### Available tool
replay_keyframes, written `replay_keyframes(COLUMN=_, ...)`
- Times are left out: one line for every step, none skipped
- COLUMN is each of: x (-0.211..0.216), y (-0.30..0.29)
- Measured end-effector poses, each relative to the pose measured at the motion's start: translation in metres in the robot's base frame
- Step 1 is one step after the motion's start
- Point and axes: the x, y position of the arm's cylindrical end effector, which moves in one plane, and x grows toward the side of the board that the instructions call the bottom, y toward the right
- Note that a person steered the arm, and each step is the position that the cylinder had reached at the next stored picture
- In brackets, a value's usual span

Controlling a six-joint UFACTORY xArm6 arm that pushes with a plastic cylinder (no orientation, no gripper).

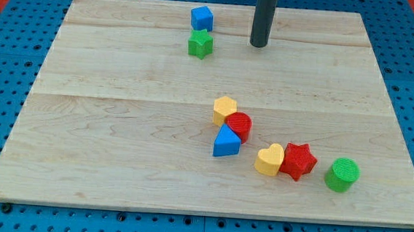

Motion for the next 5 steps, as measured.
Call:
replay_keyframes(x=0.0, y=0.0028)
replay_keyframes(x=0.0, y=0.003)
replay_keyframes(x=-0.0049, y=0.003)
replay_keyframes(x=-0.0057, y=0.003)
replay_keyframes(x=-0.0057, y=0.003)
